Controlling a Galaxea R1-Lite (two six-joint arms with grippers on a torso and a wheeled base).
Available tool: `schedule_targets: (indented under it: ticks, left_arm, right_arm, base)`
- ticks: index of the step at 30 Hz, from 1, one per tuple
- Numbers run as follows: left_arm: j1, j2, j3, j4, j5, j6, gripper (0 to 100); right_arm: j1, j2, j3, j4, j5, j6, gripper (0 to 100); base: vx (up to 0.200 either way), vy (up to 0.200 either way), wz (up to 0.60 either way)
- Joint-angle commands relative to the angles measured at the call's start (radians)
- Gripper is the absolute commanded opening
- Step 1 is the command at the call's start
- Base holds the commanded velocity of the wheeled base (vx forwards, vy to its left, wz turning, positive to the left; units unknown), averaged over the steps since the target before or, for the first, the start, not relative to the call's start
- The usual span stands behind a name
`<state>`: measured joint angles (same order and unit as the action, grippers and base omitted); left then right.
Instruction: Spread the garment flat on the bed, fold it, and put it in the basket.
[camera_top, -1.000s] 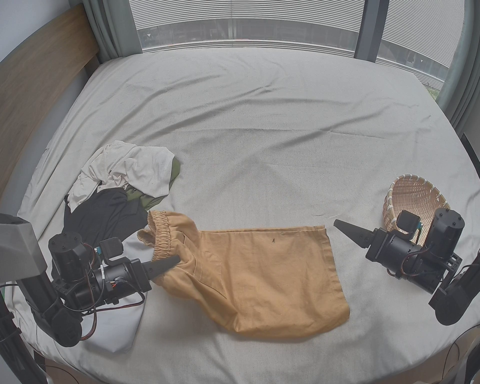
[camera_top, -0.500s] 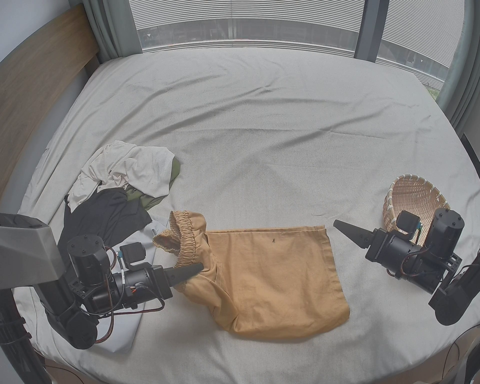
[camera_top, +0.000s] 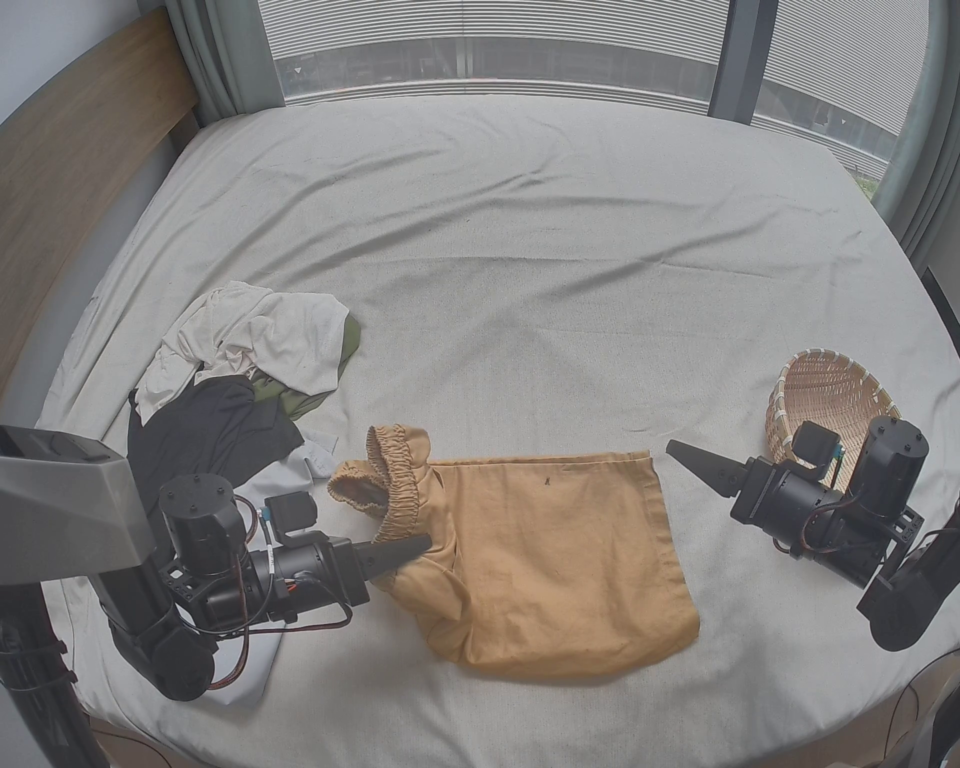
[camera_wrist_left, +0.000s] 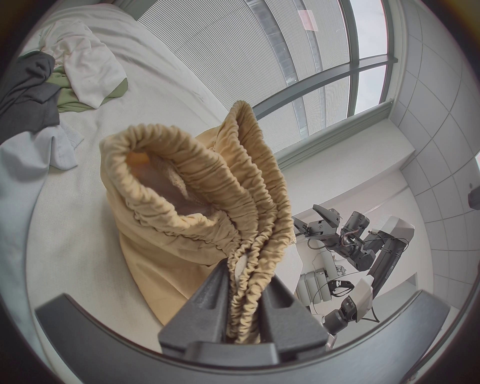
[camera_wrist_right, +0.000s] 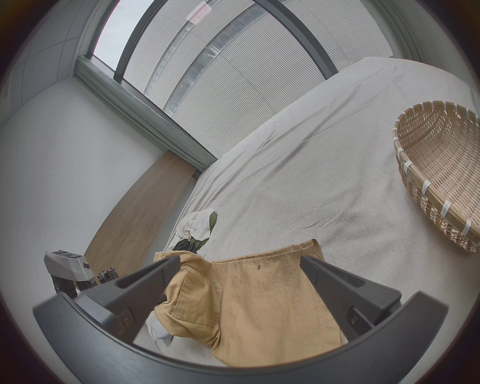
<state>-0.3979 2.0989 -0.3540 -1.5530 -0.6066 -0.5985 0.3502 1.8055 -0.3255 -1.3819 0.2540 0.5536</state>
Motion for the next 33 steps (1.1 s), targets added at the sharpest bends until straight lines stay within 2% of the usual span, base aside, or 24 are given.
schedule_targets:
  ticks: [1, 11, 19, 25, 33]
  left_arm:
    - [-0.012, 0.019, -0.016, -0.001, 0.001, 0.000, 0]
    - [-0.042, 0.044, -0.040, -0.002, 0.019, 0.000, 0]
    - [-0.119, 0.052, -0.094, -0.001, 0.031, -0.021, 0]
    - [-0.144, 0.058, -0.118, -0.001, 0.036, -0.027, 0]
    - [-0.185, 0.073, -0.204, -0.001, 0.033, -0.110, 0]
  right_arm:
    - [0.001, 0.000, 0.000, 0.000, 0.001, 0.000, 100]
    - [0.009, 0.000, 0.000, 0.000, -0.001, 0.000, 100]
    - [0.015, -0.002, 0.000, 0.000, -0.002, 0.002, 100]
    - [0.012, -0.005, 0.000, 0.000, -0.002, 0.002, 100]
    - [0.009, -0.006, 0.000, -0.028, -0.004, 0.002, 100]
  base:
    - [0.000, 0.000, 0.00]
    - [0.000, 0.000, 0.00]
    - [0.000, 0.000, 0.00]
    - [0.000, 0.000, 0.00]
    - [0.000, 0.000, 0.00]
